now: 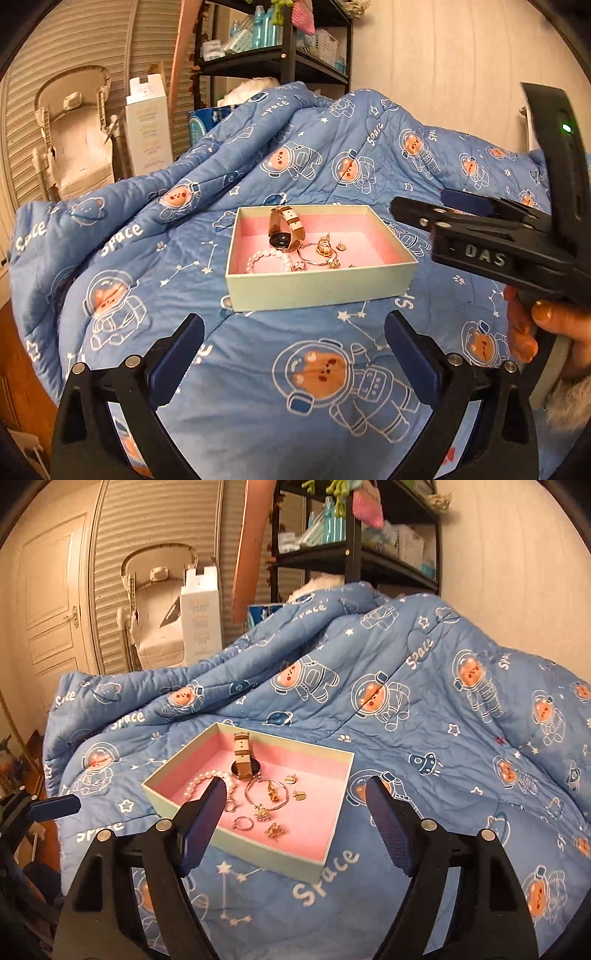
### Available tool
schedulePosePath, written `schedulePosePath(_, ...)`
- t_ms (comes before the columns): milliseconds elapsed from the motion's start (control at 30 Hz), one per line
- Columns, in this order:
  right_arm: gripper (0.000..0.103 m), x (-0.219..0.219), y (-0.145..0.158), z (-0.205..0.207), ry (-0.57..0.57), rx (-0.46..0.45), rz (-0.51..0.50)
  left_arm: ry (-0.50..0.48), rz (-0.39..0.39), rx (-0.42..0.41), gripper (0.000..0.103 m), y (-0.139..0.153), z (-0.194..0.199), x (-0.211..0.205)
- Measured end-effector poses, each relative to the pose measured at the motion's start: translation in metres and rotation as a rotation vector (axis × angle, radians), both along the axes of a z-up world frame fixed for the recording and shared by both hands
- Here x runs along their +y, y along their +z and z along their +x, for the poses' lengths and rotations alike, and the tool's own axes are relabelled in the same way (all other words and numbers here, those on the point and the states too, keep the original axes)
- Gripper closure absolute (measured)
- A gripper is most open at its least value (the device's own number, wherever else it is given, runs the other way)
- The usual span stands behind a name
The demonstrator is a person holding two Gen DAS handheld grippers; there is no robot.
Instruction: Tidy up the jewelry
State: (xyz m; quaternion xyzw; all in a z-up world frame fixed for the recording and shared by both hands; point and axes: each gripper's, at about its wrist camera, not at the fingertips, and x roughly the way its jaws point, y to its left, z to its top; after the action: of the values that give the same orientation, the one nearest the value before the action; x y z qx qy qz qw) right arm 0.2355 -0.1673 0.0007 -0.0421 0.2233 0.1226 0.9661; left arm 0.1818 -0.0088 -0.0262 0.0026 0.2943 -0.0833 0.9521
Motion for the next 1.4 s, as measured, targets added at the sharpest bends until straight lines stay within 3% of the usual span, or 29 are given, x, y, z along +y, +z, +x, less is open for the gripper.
schedulePosePath(100, 0.011, -0.002, 0.006, -0.053, -0.069, -0.062, 0.013, 0.054, -0.014, -0.043, 0.007, 0.008, -0.028, 0.012)
schedulePosePath(333, 0.006, -0.013, 0.018, -0.147, -0.135, -0.062, 0.012, 0.168, -0.090, -0.166, 0.007, 0.037, -0.107, 0.031)
schedulePosePath(567, 0.006, -0.028, 0.029, -0.209, -0.161, -0.088, 0.002, 0.190, -0.053, -0.202, 0.007, 0.052, -0.161, 0.026)
schedulePosePath(700, 0.006, -0.031, 0.027, -0.228, -0.162, -0.094, 0.005, 0.216, -0.087, -0.195, 0.007, 0.048, -0.177, 0.026)
schedulePosePath(833, 0.006, -0.025, 0.027, -0.242, -0.131, -0.130, -0.023, 0.240, -0.070, -0.220, 0.007, 0.046, -0.188, 0.021)
schedulePosePath(1033, 0.006, -0.027, 0.028, -0.244, -0.132, -0.133, -0.010, 0.245, -0.054, -0.251, 0.007, 0.047, -0.196, 0.019)
schedulePosePath(1400, 0.006, -0.032, 0.026, -0.238, -0.146, -0.109, 0.005, 0.260, -0.056, -0.225, 0.007, 0.042, -0.194, 0.021)
